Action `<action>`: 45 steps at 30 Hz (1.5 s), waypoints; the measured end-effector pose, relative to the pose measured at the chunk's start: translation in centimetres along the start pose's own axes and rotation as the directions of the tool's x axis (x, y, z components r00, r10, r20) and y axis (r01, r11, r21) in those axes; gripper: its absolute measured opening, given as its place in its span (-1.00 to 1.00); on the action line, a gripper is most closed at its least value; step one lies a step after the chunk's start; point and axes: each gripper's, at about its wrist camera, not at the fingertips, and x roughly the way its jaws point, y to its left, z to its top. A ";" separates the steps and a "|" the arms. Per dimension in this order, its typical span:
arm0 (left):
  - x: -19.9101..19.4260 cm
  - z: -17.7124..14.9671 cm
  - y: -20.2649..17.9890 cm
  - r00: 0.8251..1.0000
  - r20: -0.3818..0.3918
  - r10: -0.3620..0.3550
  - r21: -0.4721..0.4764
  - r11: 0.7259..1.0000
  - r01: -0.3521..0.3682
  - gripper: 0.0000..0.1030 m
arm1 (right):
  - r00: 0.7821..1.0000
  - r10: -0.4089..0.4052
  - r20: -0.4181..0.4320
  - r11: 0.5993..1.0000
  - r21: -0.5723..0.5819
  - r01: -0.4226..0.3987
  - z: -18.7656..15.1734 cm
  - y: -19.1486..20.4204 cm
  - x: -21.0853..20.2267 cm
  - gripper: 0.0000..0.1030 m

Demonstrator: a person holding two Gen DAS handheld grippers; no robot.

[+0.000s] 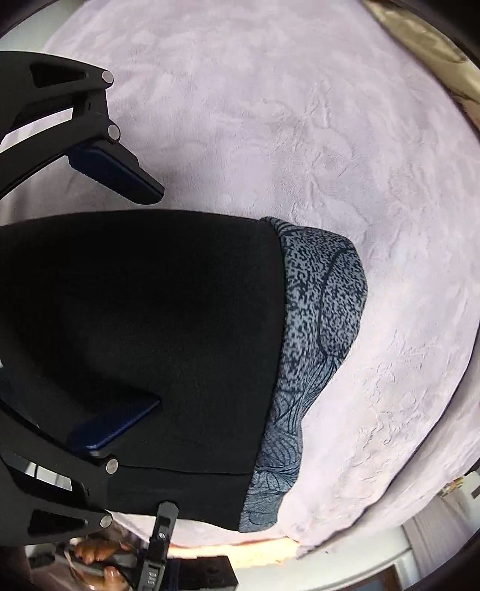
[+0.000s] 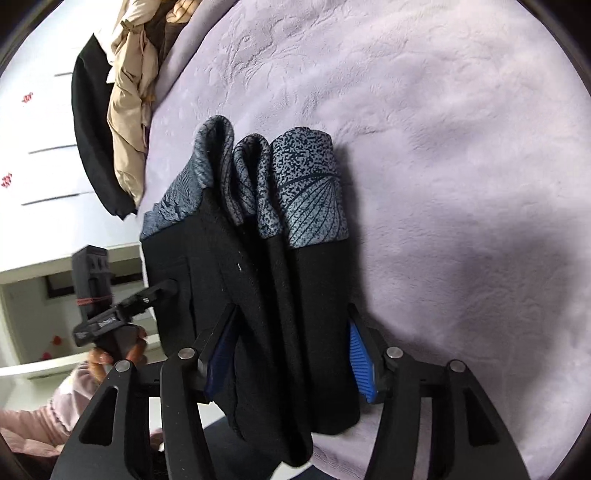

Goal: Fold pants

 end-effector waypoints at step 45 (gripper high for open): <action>-9.0 -8.8 -4.7 0.937 0.207 0.281 0.033 0.955 -0.294 1.00 | 0.849 -0.448 0.279 0.884 -0.006 0.468 -10.5 12.2 -2.0 0.99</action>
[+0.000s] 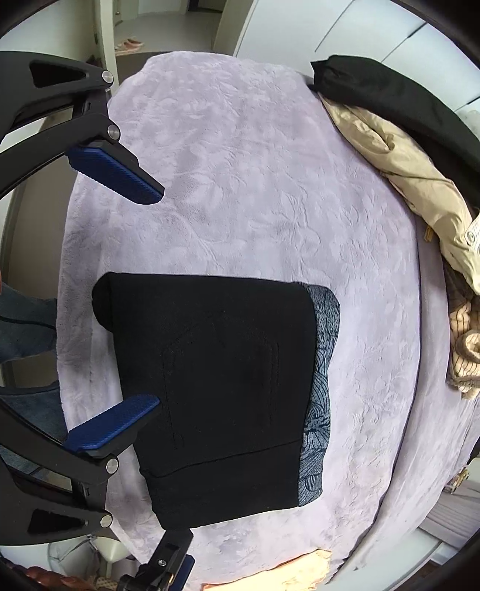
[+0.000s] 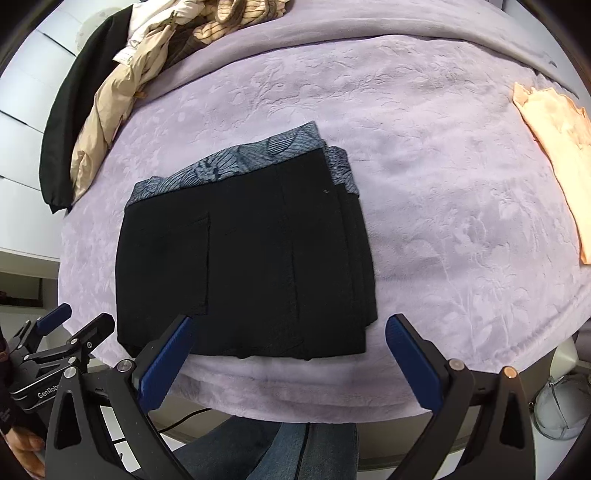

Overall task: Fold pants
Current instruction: 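Open both grippers and withdraw them from the folded trousers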

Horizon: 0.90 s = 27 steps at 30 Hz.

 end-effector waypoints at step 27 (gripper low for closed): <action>-1.6 -1.6 0.0 0.998 0.046 -0.033 0.000 0.999 0.033 1.00 | 0.991 -0.127 0.047 0.992 -0.007 0.127 -3.3 2.2 -2.7 0.99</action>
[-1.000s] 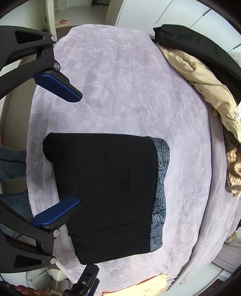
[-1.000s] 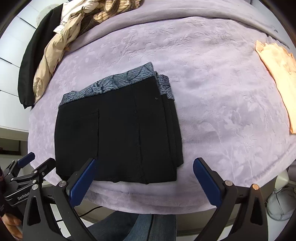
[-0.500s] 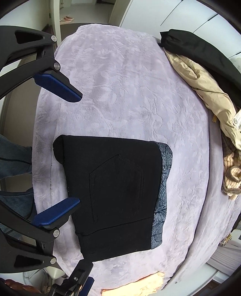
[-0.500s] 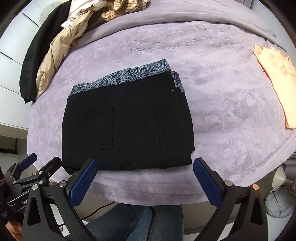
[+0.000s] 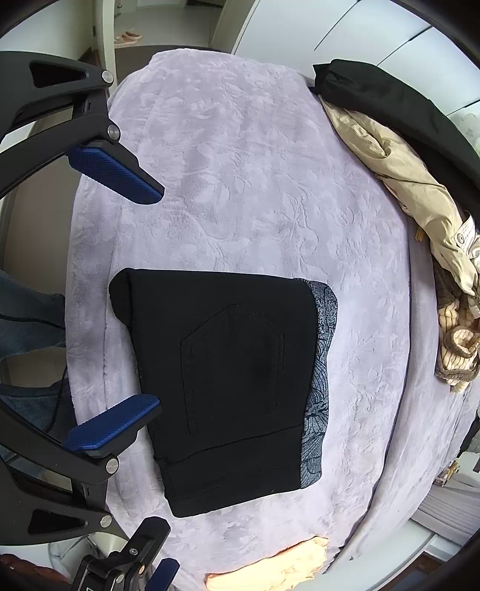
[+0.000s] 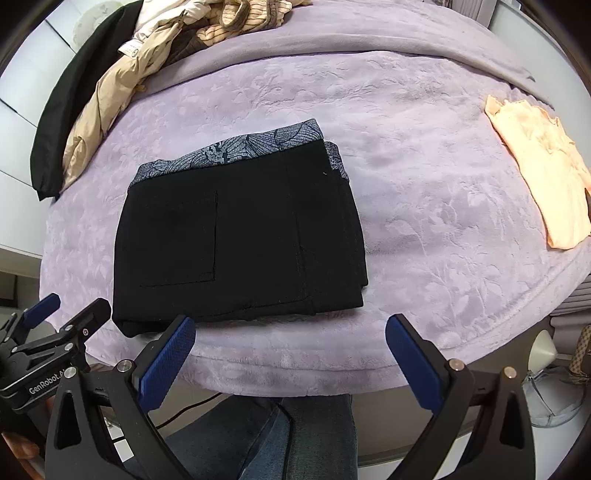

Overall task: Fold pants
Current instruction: 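Open both grippers and withdraw them from the folded trousers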

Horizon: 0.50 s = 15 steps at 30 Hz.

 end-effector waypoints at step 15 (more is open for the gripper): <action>0.4 0.2 -0.6 0.999 -0.004 0.045 0.050 0.998 -0.045 1.00 | 0.997 -0.077 0.018 0.995 -0.058 0.078 0.6 0.6 -0.2 0.99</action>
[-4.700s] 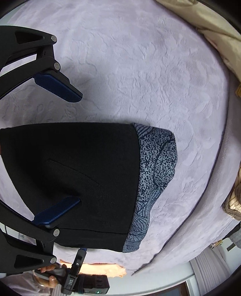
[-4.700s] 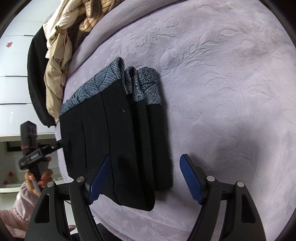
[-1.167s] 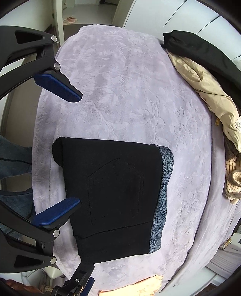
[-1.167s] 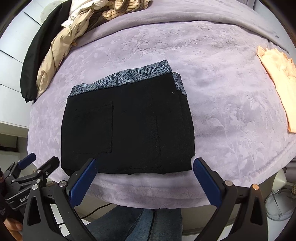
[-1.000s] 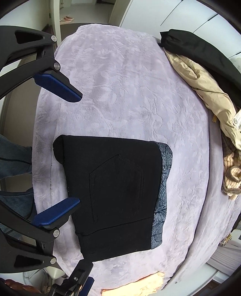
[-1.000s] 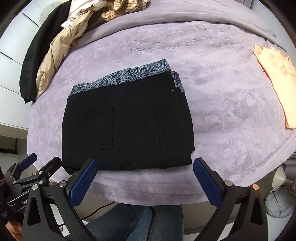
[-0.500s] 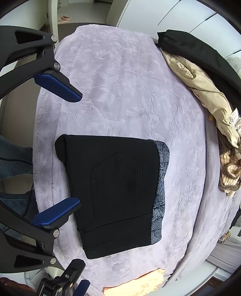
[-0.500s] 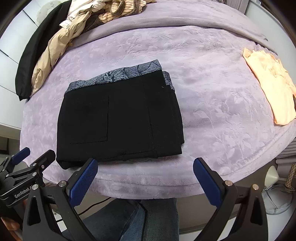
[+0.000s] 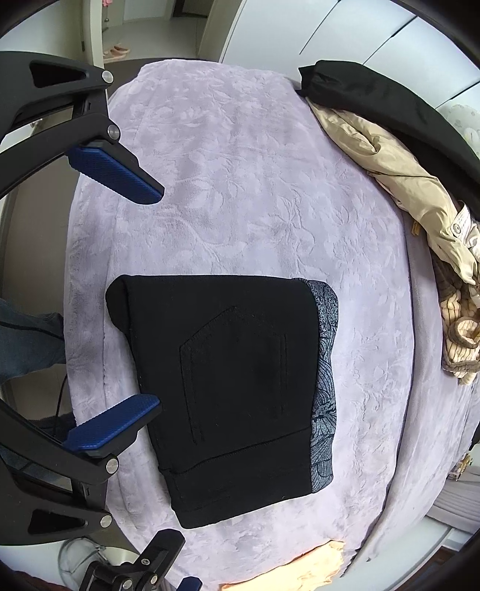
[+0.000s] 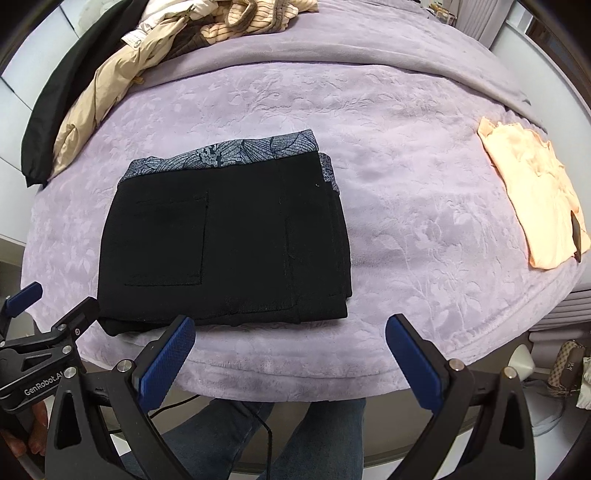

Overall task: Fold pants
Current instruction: 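Open both grippers and withdraw them from the folded trousers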

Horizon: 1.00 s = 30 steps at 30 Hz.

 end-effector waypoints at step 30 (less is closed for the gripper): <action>-0.5 -0.2 -2.8 1.000 -0.008 0.015 -0.062 0.998 -0.015 1.00 | 0.999 0.033 -0.041 0.998 -0.055 -0.036 0.8 -1.2 1.1 0.99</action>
